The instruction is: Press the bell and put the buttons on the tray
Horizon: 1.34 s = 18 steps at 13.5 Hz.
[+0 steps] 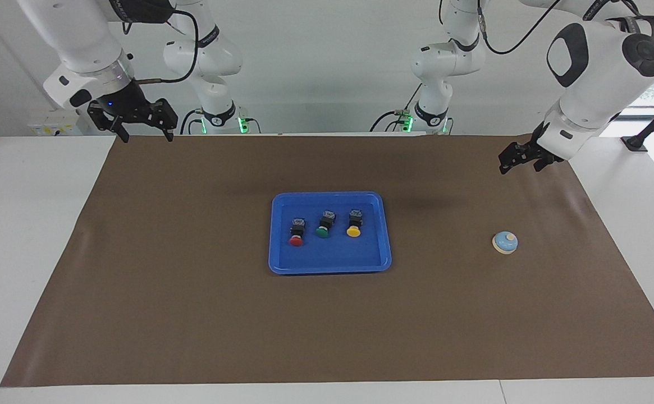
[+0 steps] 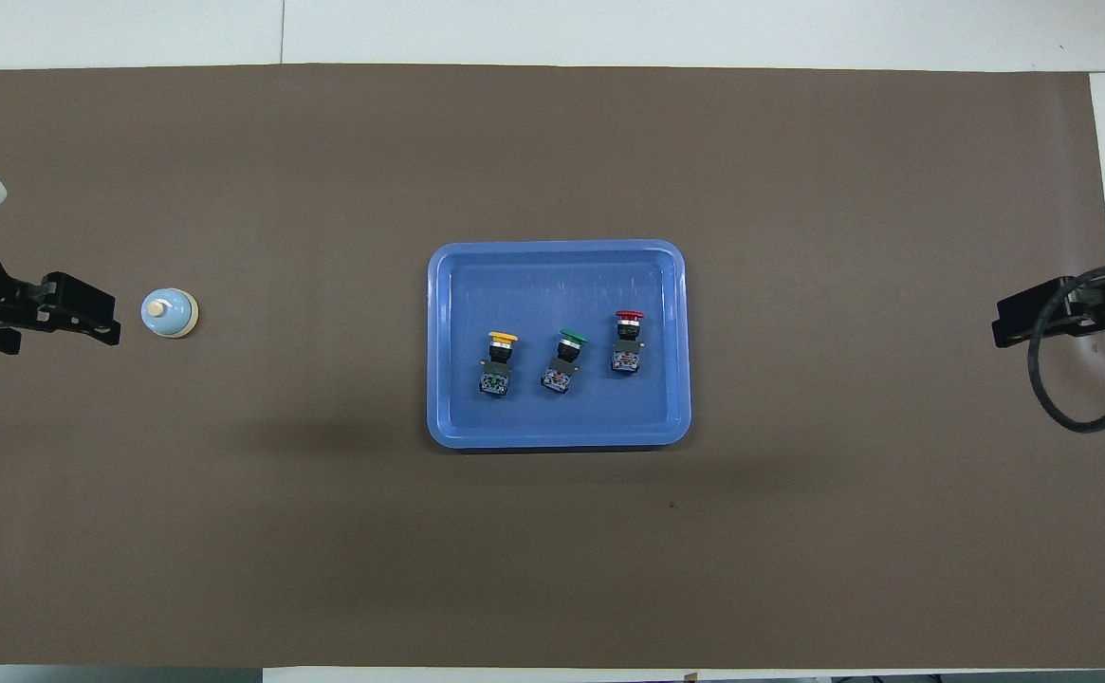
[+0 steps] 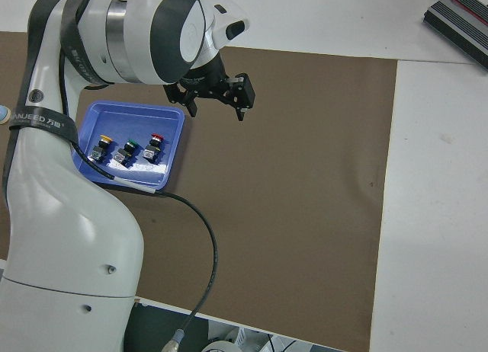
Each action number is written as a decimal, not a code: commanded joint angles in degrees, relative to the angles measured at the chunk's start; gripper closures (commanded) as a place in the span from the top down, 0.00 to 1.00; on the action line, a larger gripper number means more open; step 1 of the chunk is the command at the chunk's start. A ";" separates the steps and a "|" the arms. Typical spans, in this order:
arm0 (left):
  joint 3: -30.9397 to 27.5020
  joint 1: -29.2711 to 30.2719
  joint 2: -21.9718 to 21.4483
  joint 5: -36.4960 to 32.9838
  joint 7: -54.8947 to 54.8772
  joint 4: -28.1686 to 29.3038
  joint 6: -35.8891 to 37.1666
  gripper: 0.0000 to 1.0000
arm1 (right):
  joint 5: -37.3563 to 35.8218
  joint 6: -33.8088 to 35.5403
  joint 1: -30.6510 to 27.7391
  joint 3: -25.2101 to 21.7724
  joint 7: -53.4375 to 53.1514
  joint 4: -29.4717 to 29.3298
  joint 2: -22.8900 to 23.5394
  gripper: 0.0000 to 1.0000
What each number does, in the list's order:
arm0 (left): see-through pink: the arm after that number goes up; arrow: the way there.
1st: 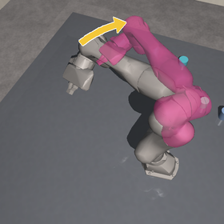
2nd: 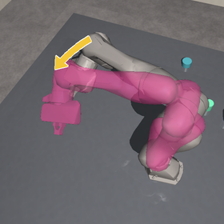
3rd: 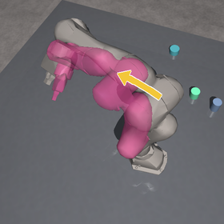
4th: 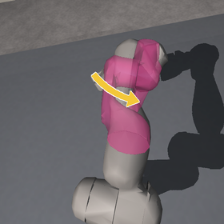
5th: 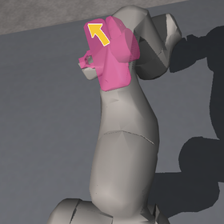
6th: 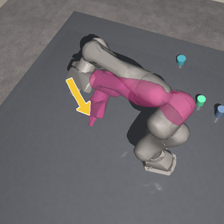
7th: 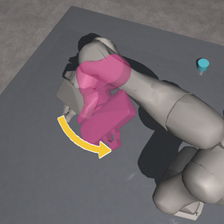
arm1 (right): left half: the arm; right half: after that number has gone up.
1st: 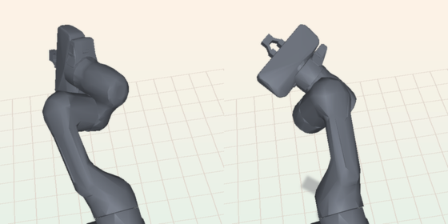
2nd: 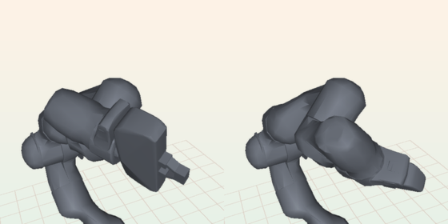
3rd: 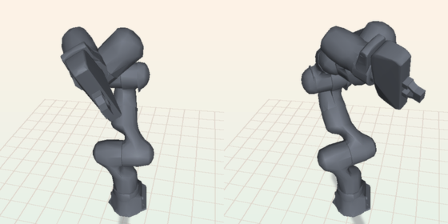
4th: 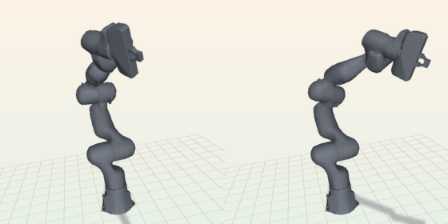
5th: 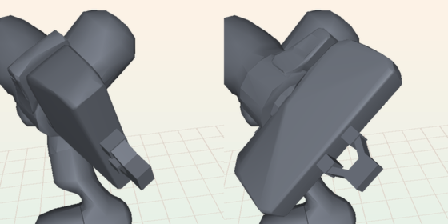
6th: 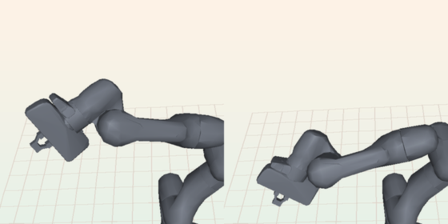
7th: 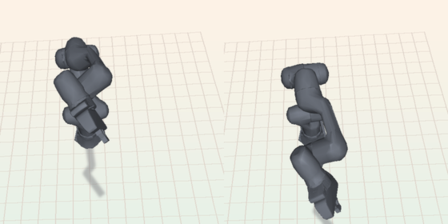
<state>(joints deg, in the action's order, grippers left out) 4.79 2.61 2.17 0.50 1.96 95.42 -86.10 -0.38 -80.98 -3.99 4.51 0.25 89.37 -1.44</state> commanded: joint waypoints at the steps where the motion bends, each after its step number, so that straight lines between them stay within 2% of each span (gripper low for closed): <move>1: -1.71 -2.17 -2.34 0.21 -0.21 1.70 1.63 1.00 | 0.99 0.21 -0.94 0.50 1.42 0.19 -0.15 1.00; 3: -2.59 -3.84 -2.52 0.21 -0.29 1.79 1.81 1.00 | 0.99 0.21 -1.02 0.50 1.42 0.19 -0.15 1.00; 18: -2.16 -3.58 -2.08 -0.14 -0.38 0.12 -0.65 1.00 | 0.99 0.21 -0.93 0.50 1.42 0.19 -0.15 1.00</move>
<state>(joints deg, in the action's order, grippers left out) 3.17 -0.40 1.22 0.52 1.89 94.90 -85.92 -0.38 -80.98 -3.99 4.51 0.25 89.37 -1.44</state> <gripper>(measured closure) 0.000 0.000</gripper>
